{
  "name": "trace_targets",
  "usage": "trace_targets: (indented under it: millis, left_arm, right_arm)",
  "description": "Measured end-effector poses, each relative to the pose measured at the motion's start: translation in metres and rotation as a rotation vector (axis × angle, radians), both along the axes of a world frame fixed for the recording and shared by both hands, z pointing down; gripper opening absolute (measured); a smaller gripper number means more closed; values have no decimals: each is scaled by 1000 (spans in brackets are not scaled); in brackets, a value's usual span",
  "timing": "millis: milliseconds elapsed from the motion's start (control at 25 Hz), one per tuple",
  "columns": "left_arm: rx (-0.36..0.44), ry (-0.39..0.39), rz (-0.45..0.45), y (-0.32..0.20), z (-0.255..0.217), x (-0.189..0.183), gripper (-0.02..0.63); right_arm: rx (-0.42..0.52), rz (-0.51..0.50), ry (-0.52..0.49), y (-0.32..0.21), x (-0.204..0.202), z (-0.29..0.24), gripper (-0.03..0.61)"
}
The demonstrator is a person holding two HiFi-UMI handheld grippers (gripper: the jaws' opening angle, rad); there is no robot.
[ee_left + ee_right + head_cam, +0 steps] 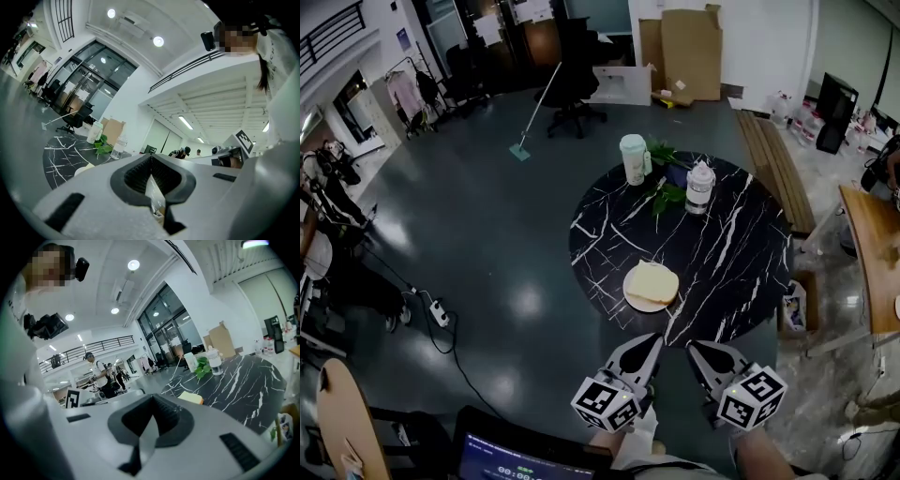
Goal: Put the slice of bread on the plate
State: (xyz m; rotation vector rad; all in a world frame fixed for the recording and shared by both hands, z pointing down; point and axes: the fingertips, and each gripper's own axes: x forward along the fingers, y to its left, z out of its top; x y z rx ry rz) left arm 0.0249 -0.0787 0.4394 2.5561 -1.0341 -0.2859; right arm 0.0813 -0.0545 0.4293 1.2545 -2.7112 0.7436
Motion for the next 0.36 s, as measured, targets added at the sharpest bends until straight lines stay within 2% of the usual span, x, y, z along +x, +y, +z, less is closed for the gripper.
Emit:
trace_targets:
  millis: [360]
  left_arm:
    - [4, 2, -5, -8, -4, -2, 8]
  right_arm:
    - [-4, -1, 8, -7, -1, -2, 9]
